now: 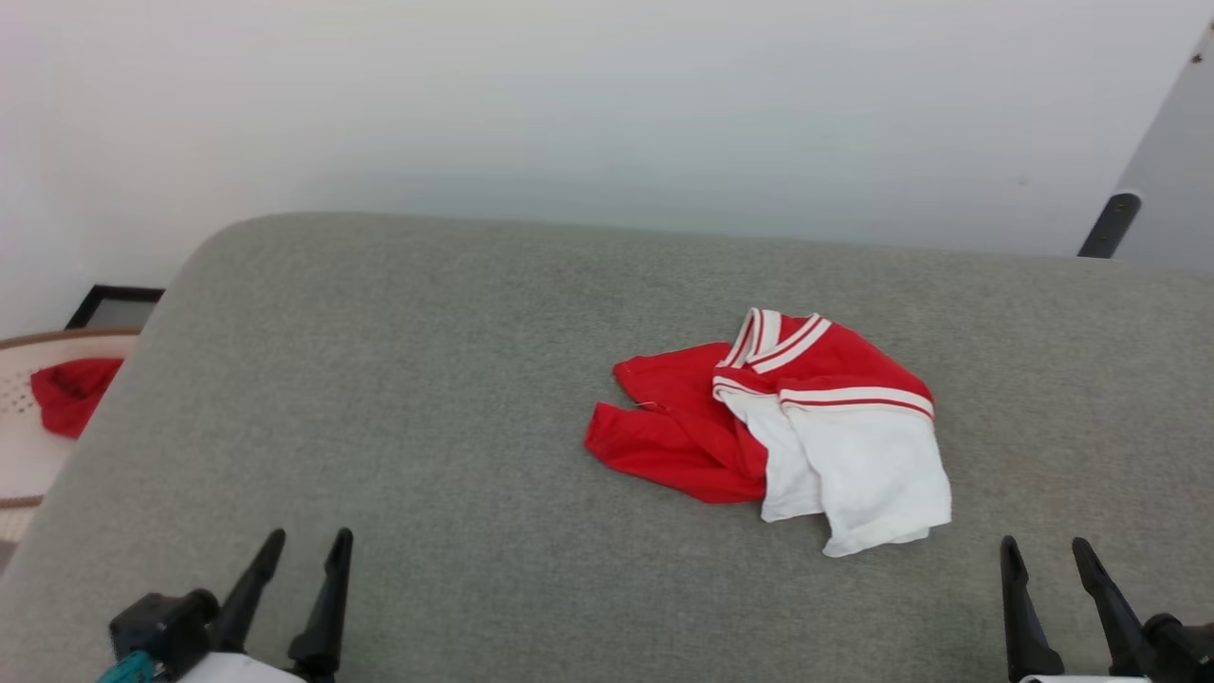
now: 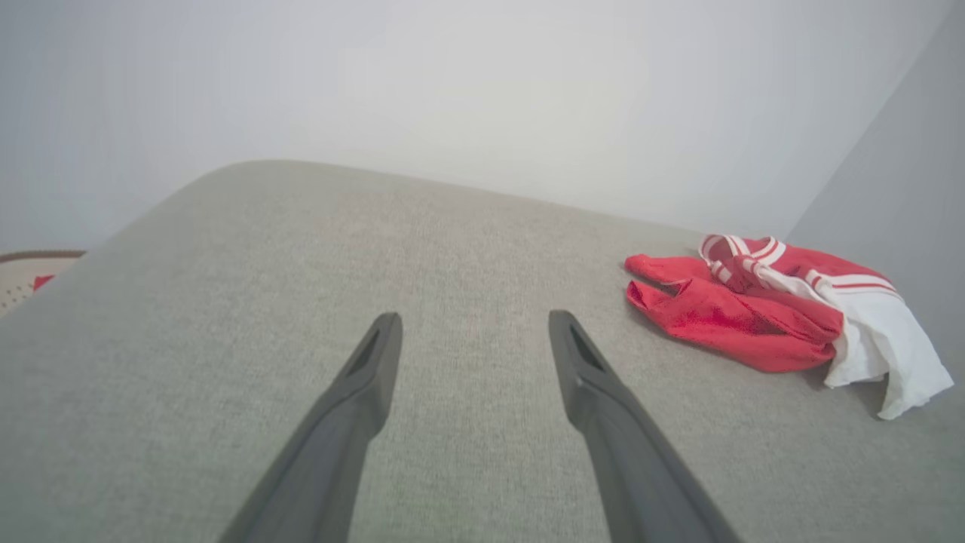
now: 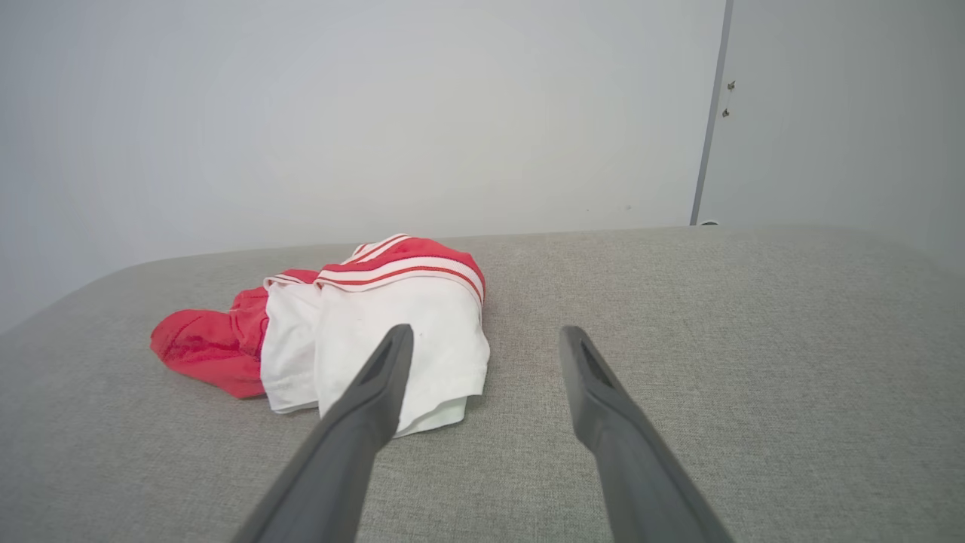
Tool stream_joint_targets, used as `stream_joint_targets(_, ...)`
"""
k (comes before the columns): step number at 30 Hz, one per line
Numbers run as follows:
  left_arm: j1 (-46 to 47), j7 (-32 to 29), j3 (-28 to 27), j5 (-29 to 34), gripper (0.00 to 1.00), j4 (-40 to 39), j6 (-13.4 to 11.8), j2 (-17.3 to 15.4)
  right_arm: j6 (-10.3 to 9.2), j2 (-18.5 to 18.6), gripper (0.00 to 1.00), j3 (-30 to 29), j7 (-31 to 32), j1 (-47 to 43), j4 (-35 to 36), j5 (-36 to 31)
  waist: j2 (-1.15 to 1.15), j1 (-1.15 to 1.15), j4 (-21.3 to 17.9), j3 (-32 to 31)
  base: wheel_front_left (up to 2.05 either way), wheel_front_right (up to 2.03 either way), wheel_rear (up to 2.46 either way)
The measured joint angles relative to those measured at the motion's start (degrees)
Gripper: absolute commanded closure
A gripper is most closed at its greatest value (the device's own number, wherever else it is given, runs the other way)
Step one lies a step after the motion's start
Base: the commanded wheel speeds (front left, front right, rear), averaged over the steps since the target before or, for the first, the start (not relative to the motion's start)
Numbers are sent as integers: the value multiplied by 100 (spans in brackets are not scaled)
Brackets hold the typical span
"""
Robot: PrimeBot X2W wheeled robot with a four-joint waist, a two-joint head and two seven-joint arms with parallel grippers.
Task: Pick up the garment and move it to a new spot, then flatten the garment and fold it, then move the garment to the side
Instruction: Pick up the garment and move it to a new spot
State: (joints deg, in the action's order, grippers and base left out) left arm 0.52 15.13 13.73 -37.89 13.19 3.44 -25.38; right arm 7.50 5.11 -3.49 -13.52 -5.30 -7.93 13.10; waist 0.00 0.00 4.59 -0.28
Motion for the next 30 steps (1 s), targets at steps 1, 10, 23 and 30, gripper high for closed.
stream_joint_targets(1, -58, 0, -155, 158, 0, -98, 14, 67, 0, 11, 0, 23, 0, 7, 16, 0, 0, 0, -26, -12, 0, 0, 0)
stream_joint_targets(10, -475, 0, -1037, 1254, 0, -492, 187, 564, 0, 30, 0, 137, -26, 124, 120, 88, 0, 0, -184, -85, 0, 0, 0)
stream_joint_targets(23, -794, 0, -1368, 2001, 0, -420, 350, 985, 0, -56, 0, 218, -110, 116, -2, 99, 0, 0, -252, -53, 0, 0, 0)
stream_joint_targets(30, -793, 0, -1389, 2095, 0, -411, 374, 1039, 0, -81, 0, 274, -119, 131, -69, 93, 0, 0, -265, -41, 0, 0, 0)
